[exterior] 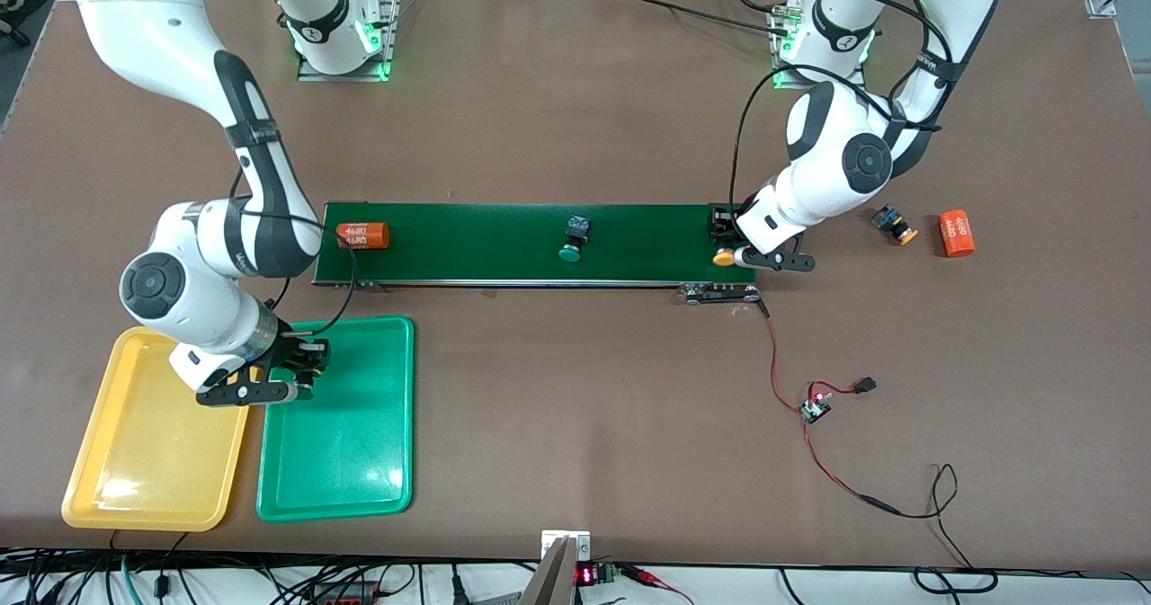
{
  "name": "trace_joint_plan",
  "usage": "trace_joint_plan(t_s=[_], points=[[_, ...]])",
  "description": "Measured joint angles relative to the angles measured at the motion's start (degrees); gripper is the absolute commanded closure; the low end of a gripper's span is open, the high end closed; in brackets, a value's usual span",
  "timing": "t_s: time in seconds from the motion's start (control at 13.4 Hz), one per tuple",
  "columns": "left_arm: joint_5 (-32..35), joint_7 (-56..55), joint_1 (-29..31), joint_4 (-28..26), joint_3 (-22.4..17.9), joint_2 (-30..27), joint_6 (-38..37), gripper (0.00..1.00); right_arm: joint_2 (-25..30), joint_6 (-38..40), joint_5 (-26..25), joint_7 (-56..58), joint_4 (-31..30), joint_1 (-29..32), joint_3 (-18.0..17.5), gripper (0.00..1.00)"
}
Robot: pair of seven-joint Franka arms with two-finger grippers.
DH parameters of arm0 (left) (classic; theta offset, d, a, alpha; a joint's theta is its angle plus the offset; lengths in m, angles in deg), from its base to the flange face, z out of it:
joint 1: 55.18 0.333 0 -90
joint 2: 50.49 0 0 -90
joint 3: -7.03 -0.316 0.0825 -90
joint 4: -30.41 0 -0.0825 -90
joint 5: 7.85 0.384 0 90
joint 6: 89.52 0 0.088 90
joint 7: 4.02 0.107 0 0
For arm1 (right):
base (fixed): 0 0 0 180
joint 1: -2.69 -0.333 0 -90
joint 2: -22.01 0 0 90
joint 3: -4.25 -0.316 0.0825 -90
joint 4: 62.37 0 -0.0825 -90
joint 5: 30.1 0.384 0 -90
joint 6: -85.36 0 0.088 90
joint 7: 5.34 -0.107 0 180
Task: Sort buttons by color to trays
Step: 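Carry the green button to the green tray while the left gripper places yellow button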
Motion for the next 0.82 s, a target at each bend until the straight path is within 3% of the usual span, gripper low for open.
trace_joint_plan(t_s=[0.3,0.45,0.52,0.67,0.74,0.82], points=[[0.0,-0.1,1.0,1.5,-0.1,-2.0,-1.6,0.00,-2.2,-0.3,0.0,0.2,0.0,0.5,0.0,0.86],[0.0,-0.1,1.6,3.2,-0.8,-5.3,-7.9,0.00,-2.5,-0.3,0.0,0.2,0.0,0.6,0.0,0.56],[0.0,-0.1,1.7,3.8,-2.0,-7.1,-11.2,0.00,-2.7,-0.3,0.0,0.2,0.0,0.6,0.0,0.35],[0.7,0.2,1.8,3.9,-6.0,-9.8,-16.0,0.00,-3.0,-0.3,0.0,0.2,0.0,0.8,0.0,0.10],[3.3,0.8,1.9,3.9,-8.3,-10.3,-17.6,0.00,-3.0,-0.3,0.0,0.2,0.0,0.8,0.0,0.00],[7.6,1.6,2.0,3.8,-10.1,-10.3,-18.4,0.00,-3.0,-0.3,0.0,0.2,0.0,0.9,0.0,0.00]])
